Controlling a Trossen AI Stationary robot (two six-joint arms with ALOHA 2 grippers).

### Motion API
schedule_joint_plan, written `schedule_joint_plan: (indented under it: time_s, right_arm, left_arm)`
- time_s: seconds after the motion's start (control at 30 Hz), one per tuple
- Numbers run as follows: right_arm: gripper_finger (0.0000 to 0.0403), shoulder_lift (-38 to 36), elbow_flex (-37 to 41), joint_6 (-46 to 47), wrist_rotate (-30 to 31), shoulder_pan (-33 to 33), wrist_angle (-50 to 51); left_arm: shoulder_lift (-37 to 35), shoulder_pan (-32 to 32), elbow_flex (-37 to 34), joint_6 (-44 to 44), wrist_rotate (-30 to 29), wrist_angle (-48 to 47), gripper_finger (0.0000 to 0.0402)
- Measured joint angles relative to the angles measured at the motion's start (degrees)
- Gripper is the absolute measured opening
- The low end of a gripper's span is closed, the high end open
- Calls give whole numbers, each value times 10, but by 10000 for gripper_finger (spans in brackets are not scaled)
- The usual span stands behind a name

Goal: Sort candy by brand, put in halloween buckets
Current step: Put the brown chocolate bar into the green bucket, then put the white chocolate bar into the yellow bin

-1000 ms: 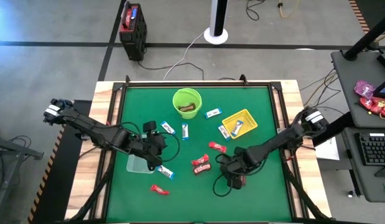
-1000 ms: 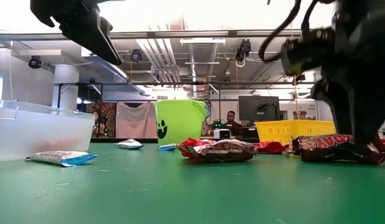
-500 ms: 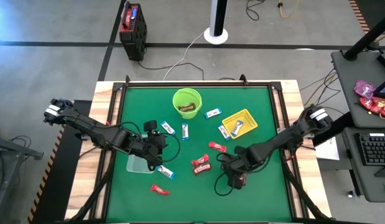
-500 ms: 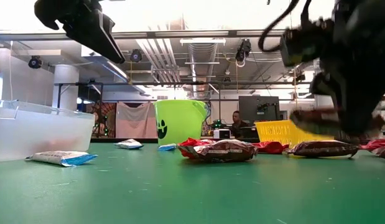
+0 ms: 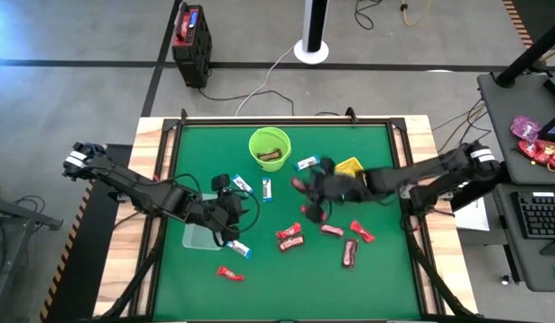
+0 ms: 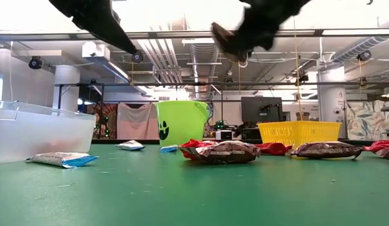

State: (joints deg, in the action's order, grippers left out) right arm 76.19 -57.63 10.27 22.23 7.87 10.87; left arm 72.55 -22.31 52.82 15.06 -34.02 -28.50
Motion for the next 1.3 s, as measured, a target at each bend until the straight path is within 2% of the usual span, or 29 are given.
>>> schedule_joint_plan:
  time_s: [0.07, 0.17, 0.3, 0.47, 0.63, 0.8, 0.9, 1.13, 1.23, 1.3]
  right_arm:
    - [49, 5, 0, -55, -1, -37, -72]
    - [50, 19, 0, -76, -7, -97, -163]
    - [50, 44, 0, -66, -87, -175, -240]
    - [50, 94, 0, -27, -177, -239, -298]
    - [54, 143, -17, 4, -197, -263, -288]
    - [71, 192, -61, -8, -213, -263, -265]
    - [82, 218, -100, -8, -211, -266, -218]
    - [133, 254, -179, -7, -206, -276, -115]
    - [163, 262, -201, -9, -207, -278, -94]
    - [181, 262, -210, -21, -208, -279, -80]
  left_arm:
    - [3, 0, 0, 0, 0, 10, 141]
    - [12, 1, 0, 0, -3, 24, 141]
    - [33, 1, 0, 0, -24, 35, 141]
    - [55, 6, 0, 2, -43, 39, 141]
    - [54, 10, 7, -46, -22, 18, 141]
    - [46, 35, 31, -94, 67, -55, 141]
    - [46, 55, 34, -135, 95, -86, 141]
    - [46, 83, 34, -276, 75, -88, 141]
    - [46, 86, 34, -278, 61, -75, 141]
    - [45, 85, 34, -242, 50, -77, 141]
